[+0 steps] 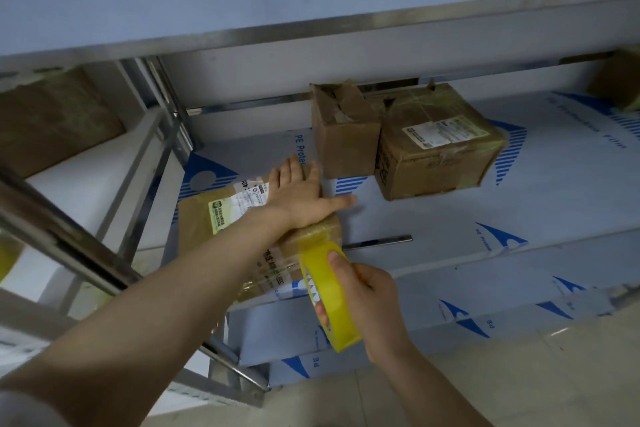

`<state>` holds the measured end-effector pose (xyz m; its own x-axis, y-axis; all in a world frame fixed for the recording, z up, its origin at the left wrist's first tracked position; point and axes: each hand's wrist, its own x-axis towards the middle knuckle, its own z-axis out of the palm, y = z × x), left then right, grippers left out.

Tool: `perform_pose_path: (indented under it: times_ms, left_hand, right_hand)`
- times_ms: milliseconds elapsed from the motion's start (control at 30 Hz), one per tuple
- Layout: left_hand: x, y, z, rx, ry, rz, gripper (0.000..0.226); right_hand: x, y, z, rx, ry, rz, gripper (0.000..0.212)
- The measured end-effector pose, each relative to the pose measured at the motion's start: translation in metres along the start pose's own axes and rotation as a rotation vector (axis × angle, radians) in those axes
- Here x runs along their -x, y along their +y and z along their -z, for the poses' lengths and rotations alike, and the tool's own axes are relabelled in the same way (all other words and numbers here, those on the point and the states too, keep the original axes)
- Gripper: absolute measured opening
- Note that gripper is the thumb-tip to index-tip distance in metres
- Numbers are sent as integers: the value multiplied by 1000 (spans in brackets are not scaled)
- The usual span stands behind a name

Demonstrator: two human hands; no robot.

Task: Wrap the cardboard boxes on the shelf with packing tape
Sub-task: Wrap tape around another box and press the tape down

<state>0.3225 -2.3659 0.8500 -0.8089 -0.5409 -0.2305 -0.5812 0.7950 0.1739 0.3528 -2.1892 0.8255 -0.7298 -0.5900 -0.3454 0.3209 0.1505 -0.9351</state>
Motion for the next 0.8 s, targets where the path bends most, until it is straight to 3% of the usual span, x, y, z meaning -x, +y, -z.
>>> perform_pose_path:
  times_ms: [200, 300, 367, 433, 533, 600, 667, 733, 800]
  left_hand:
    - [13, -15, -3, -44, 12, -47, 89]
    - [16, -30, 31, 108, -263, -47, 118]
    - [21, -49, 41, -1, -417, -14, 142]
    - [25, -62, 34, -162, -405, -11, 149]
    - [26, -59, 29, -113, -326, -45, 148]
    - [29, -61, 45, 161, -450, -25, 135]
    - [36, -66, 61, 501, -661, -79, 100]
    - [39, -71, 67, 581, -742, -152, 69]
    - [38, -75, 70, 611, -702, -129, 51]
  right_hand:
    - [4, -2, -2, 3, 0, -4, 48]
    - [7, -8, 2, 15, 7, 1, 58]
    - [9, -14, 5, 22, 11, 0, 62]
    - [11, -19, 5, 10, -20, -11, 51]
    - [13, -31, 5, -5, -81, -63, 39]
    - [16, -51, 10, -10, -148, -101, 39]
    - [19, -78, 17, -16, -256, -70, 32]
    - [20, -106, 19, 25, -361, 39, 24]
    - [16, -127, 13, 86, -394, 112, 16]
